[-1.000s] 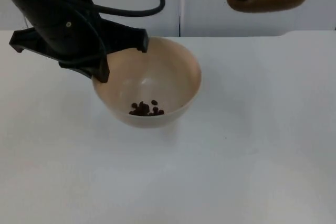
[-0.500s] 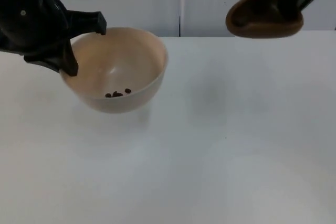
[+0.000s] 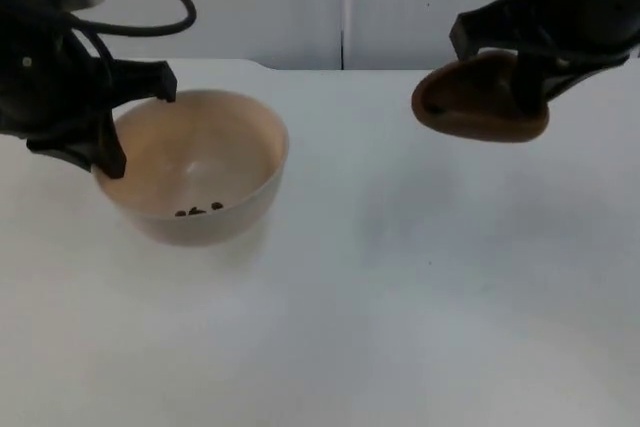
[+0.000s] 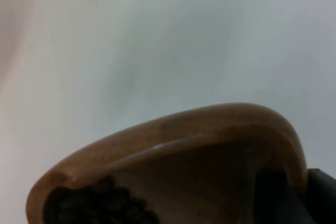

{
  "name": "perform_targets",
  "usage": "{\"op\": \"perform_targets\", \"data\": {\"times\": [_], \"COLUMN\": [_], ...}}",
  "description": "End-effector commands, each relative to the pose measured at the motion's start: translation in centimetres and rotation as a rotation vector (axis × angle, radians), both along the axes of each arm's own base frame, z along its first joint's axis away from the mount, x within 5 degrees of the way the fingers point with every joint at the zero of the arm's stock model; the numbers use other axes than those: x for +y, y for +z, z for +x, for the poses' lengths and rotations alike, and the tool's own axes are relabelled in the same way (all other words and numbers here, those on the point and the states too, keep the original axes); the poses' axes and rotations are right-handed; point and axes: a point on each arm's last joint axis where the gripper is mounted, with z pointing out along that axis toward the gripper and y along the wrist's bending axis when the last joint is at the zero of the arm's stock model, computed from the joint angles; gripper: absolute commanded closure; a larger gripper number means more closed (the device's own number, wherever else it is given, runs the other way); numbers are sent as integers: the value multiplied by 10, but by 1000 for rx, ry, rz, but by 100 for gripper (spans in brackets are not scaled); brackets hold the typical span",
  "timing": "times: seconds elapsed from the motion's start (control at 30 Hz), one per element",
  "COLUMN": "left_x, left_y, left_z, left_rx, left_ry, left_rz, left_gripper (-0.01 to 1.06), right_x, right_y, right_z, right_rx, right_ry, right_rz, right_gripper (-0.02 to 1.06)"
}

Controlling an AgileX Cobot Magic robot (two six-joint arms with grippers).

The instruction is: Pick up the bowl with the left hand and pour the coffee beans from the cup into the bowl with the right hand.

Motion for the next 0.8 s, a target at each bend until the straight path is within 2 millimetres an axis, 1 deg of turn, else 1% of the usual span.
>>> {"op": "perform_targets", "data": {"times": [0.0,0.03,0.07,0.17,0.2,0.33,0.37,0.4,0.53,0.57,0.6,0.73,0.77], "left_x": [2,2,4,7,7,9,9,9,9,9,9,9,9], "left_y": [-7,-12,-22,-31,-31,-42,-45,-45,-56,-59,-59,-67,-67], "left_z": [0,-1,-5,-9,-9,-14,-14,-14,-14,-14,-14,-13,-13], "left_rx": [-2,-2,6,11,11,17,30,30,65,67,67,75,75], "left_ry": [12,16,24,22,22,12,9,9,1,0,0,-8,-8], "left_rz": [-7,-11,-15,-21,-21,-2,1,1,10,12,12,21,21], "left_gripper": [105,105,105,105,105,105,105,105,105,105,105,105,105], "right_x": [-3,-3,-3,-3,-3,2,3,3,8,8,8,12,12], "right_y": [1,0,-4,-19,-19,-49,-56,-56,-82,-87,-87,-110,-110], "right_z": [1,1,1,6,6,13,15,15,20,21,21,25,25], "right_rx": [-20,-18,-12,24,24,80,90,90,125,129,129,146,146], "right_ry": [-8,-7,-9,-31,-31,-46,-51,-51,-48,-49,-49,-56,-56], "right_rz": [7,3,-2,-14,-14,-33,-34,-34,-51,-51,-51,-45,-45], "right_gripper": [104,104,104,104,104,104,104,104,104,104,104,104,104]}}
